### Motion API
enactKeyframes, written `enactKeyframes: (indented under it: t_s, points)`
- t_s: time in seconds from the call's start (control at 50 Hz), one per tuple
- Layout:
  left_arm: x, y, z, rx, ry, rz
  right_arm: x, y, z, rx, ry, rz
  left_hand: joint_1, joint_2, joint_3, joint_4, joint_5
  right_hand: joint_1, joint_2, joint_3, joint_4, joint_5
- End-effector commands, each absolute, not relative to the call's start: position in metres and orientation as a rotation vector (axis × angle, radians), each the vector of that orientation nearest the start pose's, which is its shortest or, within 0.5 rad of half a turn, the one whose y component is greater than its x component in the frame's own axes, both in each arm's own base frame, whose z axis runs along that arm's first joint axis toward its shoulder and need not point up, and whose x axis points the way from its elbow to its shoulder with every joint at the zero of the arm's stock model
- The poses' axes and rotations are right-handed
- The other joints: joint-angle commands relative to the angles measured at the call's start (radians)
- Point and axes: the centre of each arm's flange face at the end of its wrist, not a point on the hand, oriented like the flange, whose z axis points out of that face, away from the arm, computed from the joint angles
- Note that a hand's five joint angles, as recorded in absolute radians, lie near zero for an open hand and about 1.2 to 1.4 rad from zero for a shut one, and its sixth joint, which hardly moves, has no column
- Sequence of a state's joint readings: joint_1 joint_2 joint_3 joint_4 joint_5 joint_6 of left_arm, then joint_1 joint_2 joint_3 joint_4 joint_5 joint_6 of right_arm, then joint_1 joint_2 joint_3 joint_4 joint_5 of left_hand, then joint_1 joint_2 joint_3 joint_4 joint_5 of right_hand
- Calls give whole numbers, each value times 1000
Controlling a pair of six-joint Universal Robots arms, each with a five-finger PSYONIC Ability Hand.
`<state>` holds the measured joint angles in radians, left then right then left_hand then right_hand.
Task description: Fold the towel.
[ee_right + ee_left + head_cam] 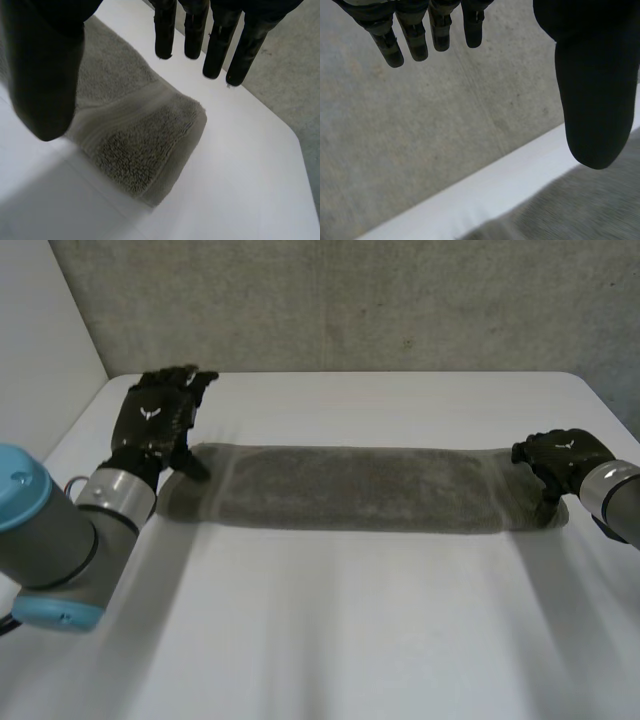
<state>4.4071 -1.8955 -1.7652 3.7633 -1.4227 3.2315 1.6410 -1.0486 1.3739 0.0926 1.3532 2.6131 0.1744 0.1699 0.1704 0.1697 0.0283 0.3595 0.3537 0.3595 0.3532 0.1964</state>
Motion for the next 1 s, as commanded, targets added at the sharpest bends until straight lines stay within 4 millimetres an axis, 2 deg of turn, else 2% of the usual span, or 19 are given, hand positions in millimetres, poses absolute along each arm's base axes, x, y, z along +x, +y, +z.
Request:
enactKeyframes:
  t_s: [0.02,0.1,0.28,0.32,0.34,0.38,0.56,0.62,0.72,0.78,0.8,0.82,0.84,0.88,0.9,0.92,0.94,0.98,1.0]
  points:
    - [-244,-285,179,649,2302,-2427,168,-377,145,-969,2494,-1782,4,8,8,9,-25,84,89,84,90,72]
    - [-243,-284,179,647,2304,-2424,164,-383,130,-965,2518,-1756,1,5,5,6,-27,127,133,127,134,116]
    - [-242,-286,179,639,2300,-2424,155,-392,126,-942,2529,-1786,1,5,5,6,-27,263,269,263,269,251]
    - [-241,-285,178,637,2305,-2418,154,-395,127,-937,2521,-1808,1,5,5,6,-27,771,776,771,777,759]
    - [-241,-285,178,637,2305,-2418,154,-395,127,-937,2521,-1808,1,5,5,6,-27,774,779,774,780,762]
    - [-241,-285,177,638,2309,-2414,150,-399,129,-919,2527,-1844,1,5,5,6,-27,1036,1042,1036,1043,1025]
    - [-241,-285,177,635,2307,-2415,126,-408,133,-859,2581,-1881,1,5,5,6,-27,1037,1043,1037,1043,1025]
    - [-241,-285,177,634,2310,-2414,112,-416,139,-865,2607,-1923,1,5,5,6,-27,1037,1043,1037,1043,1025]
    - [-239,-285,177,626,2308,-2412,65,-435,162,-992,2821,-2076,1,5,5,6,-27,1037,1043,1037,1043,1025]
    - [-239,-285,179,625,2303,-2417,61,-437,170,-1046,2843,-2118,1,5,5,6,-27,1037,1043,1037,1043,1025]
    - [-239,-285,179,625,2301,-2419,68,-437,182,-1090,2816,-2166,1,5,5,6,-27,1037,1043,1037,1043,1025]
    - [-240,-285,179,627,2301,-2420,91,-434,199,-1115,2708,-2246,1,5,5,6,-27,1037,1043,1037,1043,1025]
    - [-240,-285,179,627,2301,-2420,91,-434,199,-1115,2706,-2247,1,5,5,6,-27,1037,1043,1037,1043,1025]
    - [-240,-285,179,627,2301,-2420,154,-419,230,-1140,2427,-2358,1,5,5,6,-27,1037,1043,1037,1043,1025]
    - [-240,-285,179,627,2301,-2420,155,-418,230,-1140,2425,-2358,1,5,5,6,-27,1037,1043,1037,1043,1025]
    - [-240,-285,179,627,2301,-2420,187,-408,239,-1168,2290,-2375,1,5,5,6,-27,1037,1043,1037,1043,1025]
    - [-240,-285,179,627,2301,-2420,187,-407,239,-1168,2289,-2375,1,5,5,6,-27,1037,1043,1037,1043,1025]
    - [-240,-285,179,625,2303,-2417,264,-375,243,-1310,1969,-2365,1,5,5,6,-27,1037,1043,1037,1043,1025]
    - [-240,-285,179,625,2303,-2417,265,-375,243,-1311,1968,-2365,1,5,5,6,-27,1037,1043,1037,1043,1025]
